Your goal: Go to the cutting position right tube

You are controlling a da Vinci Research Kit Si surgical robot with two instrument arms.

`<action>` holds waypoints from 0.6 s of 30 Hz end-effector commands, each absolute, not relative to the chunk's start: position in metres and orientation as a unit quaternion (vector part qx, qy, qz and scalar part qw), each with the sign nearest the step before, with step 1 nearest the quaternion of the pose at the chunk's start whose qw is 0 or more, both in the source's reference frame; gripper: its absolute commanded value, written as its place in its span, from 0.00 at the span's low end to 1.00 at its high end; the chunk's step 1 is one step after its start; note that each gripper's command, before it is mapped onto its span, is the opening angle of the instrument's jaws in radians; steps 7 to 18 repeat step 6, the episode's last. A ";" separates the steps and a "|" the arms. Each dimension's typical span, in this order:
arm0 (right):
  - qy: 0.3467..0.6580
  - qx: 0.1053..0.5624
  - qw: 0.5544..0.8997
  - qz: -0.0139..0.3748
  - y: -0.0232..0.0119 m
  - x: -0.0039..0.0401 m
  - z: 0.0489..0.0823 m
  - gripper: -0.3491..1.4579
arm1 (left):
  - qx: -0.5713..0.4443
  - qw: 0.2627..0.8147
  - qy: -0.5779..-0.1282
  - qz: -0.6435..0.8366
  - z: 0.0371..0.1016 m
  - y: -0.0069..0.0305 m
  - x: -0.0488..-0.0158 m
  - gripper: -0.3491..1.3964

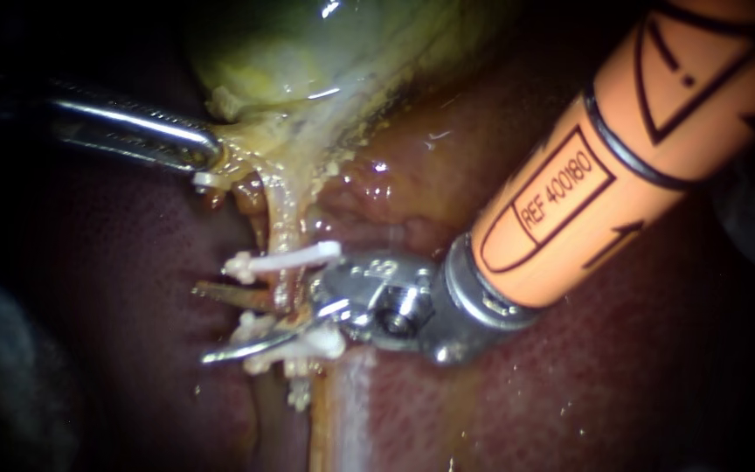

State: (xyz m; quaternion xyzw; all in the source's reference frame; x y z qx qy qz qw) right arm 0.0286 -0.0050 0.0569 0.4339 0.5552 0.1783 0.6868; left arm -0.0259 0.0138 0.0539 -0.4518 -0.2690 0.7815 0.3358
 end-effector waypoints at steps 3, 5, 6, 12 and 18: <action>0.555 0.433 0.687 0.179 -0.0050 0.0286 0.0569 0.90 | -0.452 0.336 -0.269 0.782 0.0539 0.0138 -0.0259 0.00; 0.555 0.433 0.687 0.179 -0.0050 0.0286 0.0569 0.90 | -0.452 0.336 -0.269 0.782 0.0539 0.0138 -0.0259 0.00; 0.555 0.433 0.687 0.179 -0.0050 0.0286 0.0569 0.90 | -0.452 0.336 -0.269 0.782 0.0539 0.0138 -0.0259 0.00; 0.555 0.433 0.687 0.179 -0.0050 0.0286 0.0569 0.90 | -0.452 0.336 -0.269 0.782 0.0539 0.0138 -0.0259 0.00; 0.555 0.433 0.687 0.179 -0.0050 0.0286 0.0569 0.90 | -0.452 0.336 -0.269 0.782 0.0539 0.0138 -0.0259 0.00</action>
